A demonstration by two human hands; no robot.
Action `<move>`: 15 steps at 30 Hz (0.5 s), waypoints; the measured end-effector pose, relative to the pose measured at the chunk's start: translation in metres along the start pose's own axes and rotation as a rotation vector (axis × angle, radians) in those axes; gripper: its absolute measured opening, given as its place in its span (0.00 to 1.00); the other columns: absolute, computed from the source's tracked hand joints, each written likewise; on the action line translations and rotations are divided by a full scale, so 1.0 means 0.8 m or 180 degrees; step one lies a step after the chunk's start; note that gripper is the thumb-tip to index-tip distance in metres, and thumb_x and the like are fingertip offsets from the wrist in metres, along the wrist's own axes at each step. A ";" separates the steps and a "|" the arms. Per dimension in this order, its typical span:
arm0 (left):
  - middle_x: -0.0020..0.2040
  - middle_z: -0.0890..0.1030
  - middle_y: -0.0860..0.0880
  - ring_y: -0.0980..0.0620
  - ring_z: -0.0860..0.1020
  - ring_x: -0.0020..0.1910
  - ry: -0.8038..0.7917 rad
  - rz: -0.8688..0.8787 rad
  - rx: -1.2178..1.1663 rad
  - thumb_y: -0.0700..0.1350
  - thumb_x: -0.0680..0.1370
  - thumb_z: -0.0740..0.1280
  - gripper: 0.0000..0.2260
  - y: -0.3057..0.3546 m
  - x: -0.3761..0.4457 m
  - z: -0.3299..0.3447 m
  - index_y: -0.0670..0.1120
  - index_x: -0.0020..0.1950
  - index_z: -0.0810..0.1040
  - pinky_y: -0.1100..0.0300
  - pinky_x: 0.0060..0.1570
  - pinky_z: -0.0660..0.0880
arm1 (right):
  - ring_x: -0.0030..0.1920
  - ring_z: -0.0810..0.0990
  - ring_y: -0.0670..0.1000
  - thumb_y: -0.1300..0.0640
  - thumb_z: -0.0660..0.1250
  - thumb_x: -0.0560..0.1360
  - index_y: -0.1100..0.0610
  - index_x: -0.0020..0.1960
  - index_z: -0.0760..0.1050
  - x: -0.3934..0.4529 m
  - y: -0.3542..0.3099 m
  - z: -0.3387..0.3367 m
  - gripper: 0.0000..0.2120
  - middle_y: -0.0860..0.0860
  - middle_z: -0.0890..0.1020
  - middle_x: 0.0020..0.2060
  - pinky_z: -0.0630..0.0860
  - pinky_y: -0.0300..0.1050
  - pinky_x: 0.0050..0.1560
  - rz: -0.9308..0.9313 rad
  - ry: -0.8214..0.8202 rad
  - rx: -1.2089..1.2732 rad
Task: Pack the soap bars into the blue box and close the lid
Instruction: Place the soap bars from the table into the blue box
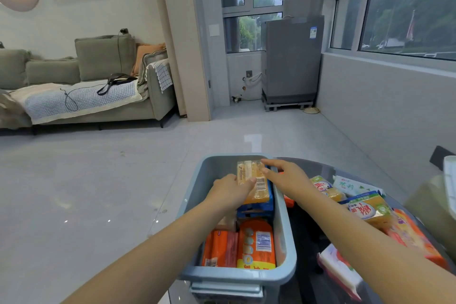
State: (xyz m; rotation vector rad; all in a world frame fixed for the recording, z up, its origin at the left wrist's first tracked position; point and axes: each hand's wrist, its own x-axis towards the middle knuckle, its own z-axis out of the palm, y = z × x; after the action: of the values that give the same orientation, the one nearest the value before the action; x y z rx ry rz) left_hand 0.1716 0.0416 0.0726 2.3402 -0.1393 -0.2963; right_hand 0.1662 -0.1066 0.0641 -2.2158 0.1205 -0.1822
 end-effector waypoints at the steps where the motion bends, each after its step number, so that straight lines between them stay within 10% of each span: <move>1: 0.69 0.69 0.43 0.45 0.70 0.67 0.0057 -0.0052 -0.0028 0.60 0.78 0.57 0.25 0.003 -0.005 0.001 0.46 0.69 0.70 0.56 0.62 0.69 | 0.66 0.71 0.52 0.52 0.61 0.78 0.49 0.67 0.71 -0.007 0.000 -0.002 0.18 0.53 0.72 0.68 0.65 0.39 0.54 -0.0008 0.0036 0.0066; 9: 0.70 0.64 0.48 0.48 0.67 0.68 0.0545 0.0735 -0.0229 0.54 0.80 0.57 0.20 0.035 -0.054 0.013 0.50 0.70 0.68 0.53 0.68 0.65 | 0.58 0.76 0.52 0.54 0.59 0.78 0.48 0.64 0.74 -0.063 0.017 -0.038 0.15 0.51 0.78 0.57 0.74 0.51 0.60 -0.0013 0.0481 0.0517; 15: 0.66 0.69 0.48 0.56 0.75 0.55 0.0356 0.1101 -0.0673 0.50 0.79 0.60 0.17 0.079 -0.088 0.059 0.49 0.67 0.71 0.66 0.53 0.70 | 0.45 0.79 0.48 0.58 0.60 0.77 0.48 0.53 0.78 -0.107 0.053 -0.081 0.10 0.45 0.79 0.43 0.78 0.45 0.44 -0.0076 0.0913 0.0709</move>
State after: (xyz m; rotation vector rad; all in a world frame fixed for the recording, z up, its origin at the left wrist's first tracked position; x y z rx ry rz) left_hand 0.0911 -0.0220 0.0973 2.0723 -0.4308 -0.0076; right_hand 0.0694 -0.1694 0.0617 -1.9597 0.2201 -0.5027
